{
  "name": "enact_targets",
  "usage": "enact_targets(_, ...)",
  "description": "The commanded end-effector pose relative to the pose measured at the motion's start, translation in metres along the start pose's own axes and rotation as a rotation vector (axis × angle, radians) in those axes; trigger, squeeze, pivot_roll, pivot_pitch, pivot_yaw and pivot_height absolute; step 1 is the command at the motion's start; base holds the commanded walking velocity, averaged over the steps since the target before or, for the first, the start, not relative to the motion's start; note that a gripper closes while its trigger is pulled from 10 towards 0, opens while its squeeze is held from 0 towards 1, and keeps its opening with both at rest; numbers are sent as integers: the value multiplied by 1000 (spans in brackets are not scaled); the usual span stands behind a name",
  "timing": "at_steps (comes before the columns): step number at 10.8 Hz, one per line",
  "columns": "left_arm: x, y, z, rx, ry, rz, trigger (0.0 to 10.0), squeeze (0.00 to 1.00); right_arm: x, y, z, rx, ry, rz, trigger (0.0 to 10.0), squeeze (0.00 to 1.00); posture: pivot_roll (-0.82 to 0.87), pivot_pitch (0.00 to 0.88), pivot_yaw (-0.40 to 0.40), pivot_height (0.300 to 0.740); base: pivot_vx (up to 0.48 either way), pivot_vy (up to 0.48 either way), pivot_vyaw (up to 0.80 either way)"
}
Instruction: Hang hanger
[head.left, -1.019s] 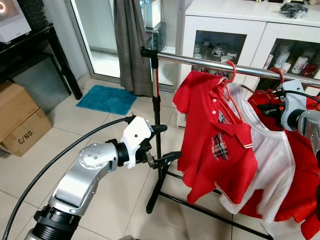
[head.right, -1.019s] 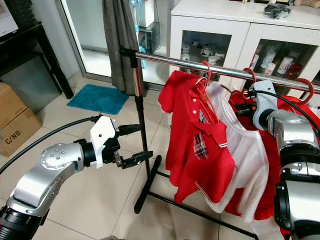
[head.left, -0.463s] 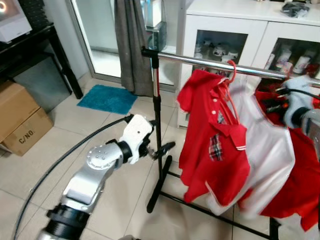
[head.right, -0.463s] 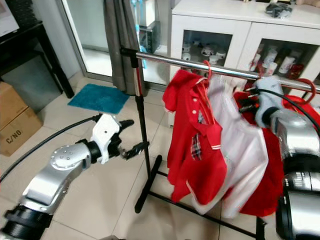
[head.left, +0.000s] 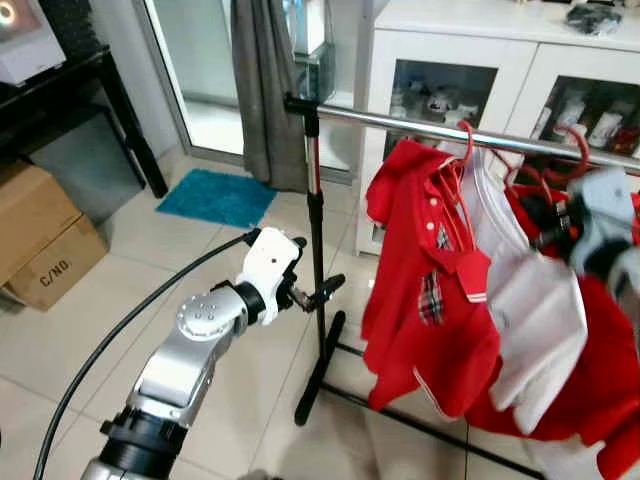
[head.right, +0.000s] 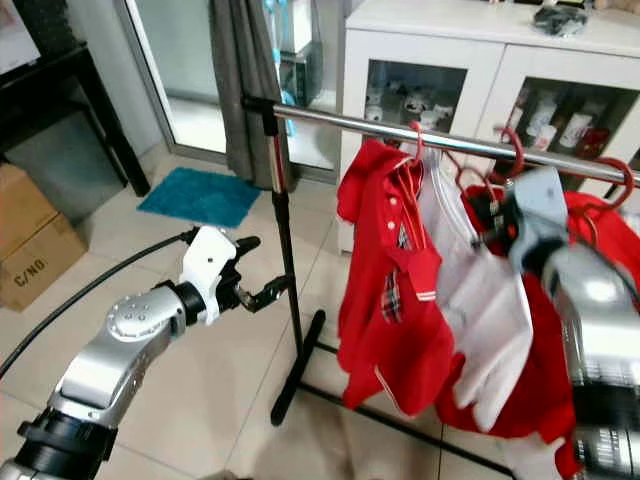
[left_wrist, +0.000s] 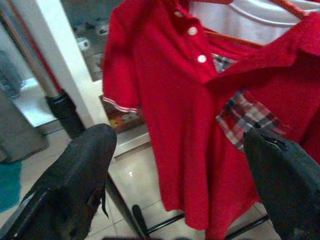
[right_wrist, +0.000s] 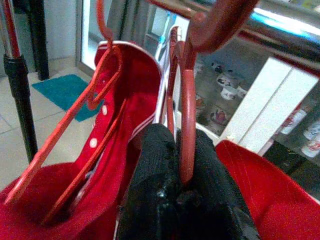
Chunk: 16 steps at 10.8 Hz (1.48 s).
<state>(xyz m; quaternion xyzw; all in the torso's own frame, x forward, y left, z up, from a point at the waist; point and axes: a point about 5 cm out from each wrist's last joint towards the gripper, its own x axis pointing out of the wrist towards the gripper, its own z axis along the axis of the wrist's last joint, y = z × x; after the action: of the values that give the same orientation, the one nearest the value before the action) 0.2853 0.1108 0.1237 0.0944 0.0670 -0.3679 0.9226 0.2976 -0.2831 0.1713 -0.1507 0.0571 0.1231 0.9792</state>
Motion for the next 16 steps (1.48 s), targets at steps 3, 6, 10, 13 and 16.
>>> enact_targets(3, -4, 6, -5, -8, 10, 47, 10000, 71, -13, 10, -5, -2, -8, -114, 0, 0, -149, 0, 41, 740, -252, 0, 0)
enact_targets(6, -5, 5, -8, -14, 13, 53, 10000, 71, -12, 22, -19, -32, 46, -203, 0, 0, -143, 0, 31, 740, -256, 0, 0)
enact_targets(10, -6, 5, -9, -13, 15, 50, 10000, 71, -21, 18, -37, -77, 130, -276, 0, 0, -148, 0, 30, 740, 0, 0, 0)
enact_targets(13, -6, 3, -10, -14, 14, 42, 10000, 71, -27, 19, -49, -88, 189, -275, 0, 0, -159, 0, 32, 740, 0, 0, 0)
enact_targets(16, -5, 1, -11, -20, 13, 43, 10000, 71, -30, 25, -59, -107, 247, -211, 0, 0, -158, 0, 23, 740, -175, 0, 0)
